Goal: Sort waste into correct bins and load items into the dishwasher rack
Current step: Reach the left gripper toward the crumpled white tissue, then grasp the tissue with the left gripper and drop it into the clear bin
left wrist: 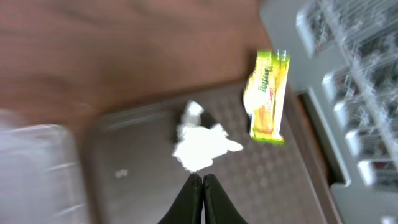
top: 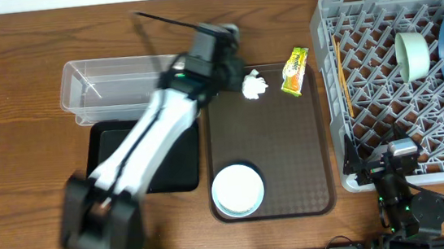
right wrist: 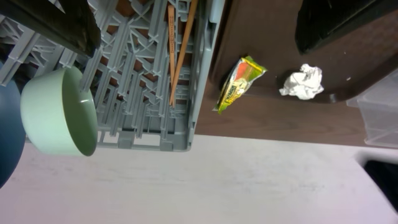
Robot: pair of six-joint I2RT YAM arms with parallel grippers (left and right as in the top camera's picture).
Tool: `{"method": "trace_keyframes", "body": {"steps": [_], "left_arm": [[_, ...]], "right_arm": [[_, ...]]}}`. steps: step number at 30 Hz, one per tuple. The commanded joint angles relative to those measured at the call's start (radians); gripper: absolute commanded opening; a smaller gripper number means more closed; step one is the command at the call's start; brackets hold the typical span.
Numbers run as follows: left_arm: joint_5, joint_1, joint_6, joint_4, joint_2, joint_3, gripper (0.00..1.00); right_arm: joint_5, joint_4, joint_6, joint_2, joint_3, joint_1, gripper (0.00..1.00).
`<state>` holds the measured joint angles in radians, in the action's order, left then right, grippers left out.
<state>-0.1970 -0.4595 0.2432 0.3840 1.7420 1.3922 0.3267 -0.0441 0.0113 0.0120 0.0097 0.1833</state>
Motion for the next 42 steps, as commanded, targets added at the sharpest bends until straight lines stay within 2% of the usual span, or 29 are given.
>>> {"method": "trace_keyframes", "body": {"steps": [1,3,5,6,7,9,10,14,26,29,31,34,35,42], "left_arm": [[0.162,0.047,0.020,0.080,-0.082,0.009,0.06],[0.155,0.065,0.000,0.094,-0.095,0.009,0.06],[0.068,0.065,-0.052,0.078,-0.087,0.006,0.09],[0.034,0.057,-0.073,0.067,-0.078,0.005,0.17],[0.016,0.046,-0.091,0.053,-0.061,0.005,0.32],[0.014,0.017,-0.134,0.010,-0.020,0.005,0.54],[0.014,-0.015,-0.195,-0.047,0.035,0.005,0.71],[0.014,-0.080,-0.255,-0.162,0.175,0.005,0.76],[0.054,-0.114,-0.295,-0.232,0.390,0.005,0.75],[0.055,-0.115,-0.294,-0.215,0.408,0.005,0.57],[0.055,-0.115,-0.294,-0.198,0.414,0.005,0.36],[0.055,-0.115,-0.291,-0.167,0.402,0.005,0.10],[0.055,-0.115,-0.290,-0.154,0.386,0.006,0.06],[0.064,-0.112,-0.216,-0.031,0.107,0.009,0.06]], "right_arm": [[0.011,0.000,0.002,-0.006,-0.005,0.005,0.99],[0.011,0.000,0.002,-0.006,-0.005,0.005,0.99],[0.011,0.000,0.002,-0.006,-0.005,0.005,0.99],[0.011,0.000,0.002,-0.006,-0.005,0.005,0.99],[0.011,0.000,0.002,-0.006,-0.005,0.005,0.99],[0.011,0.000,0.002,-0.006,-0.005,0.005,0.99],[0.011,0.000,0.002,-0.006,-0.005,0.005,0.99],[0.011,0.000,0.002,-0.006,-0.005,0.005,0.99],[0.011,0.000,0.002,-0.006,-0.005,0.005,0.99],[0.011,0.000,0.002,-0.006,-0.005,0.005,0.99],[0.011,0.000,0.002,-0.006,-0.005,0.005,0.99],[0.011,0.000,0.002,-0.006,-0.005,0.005,0.99],[0.011,0.000,0.002,-0.006,-0.005,0.005,0.99],[0.011,0.000,0.002,-0.006,-0.005,0.005,0.99]]}}
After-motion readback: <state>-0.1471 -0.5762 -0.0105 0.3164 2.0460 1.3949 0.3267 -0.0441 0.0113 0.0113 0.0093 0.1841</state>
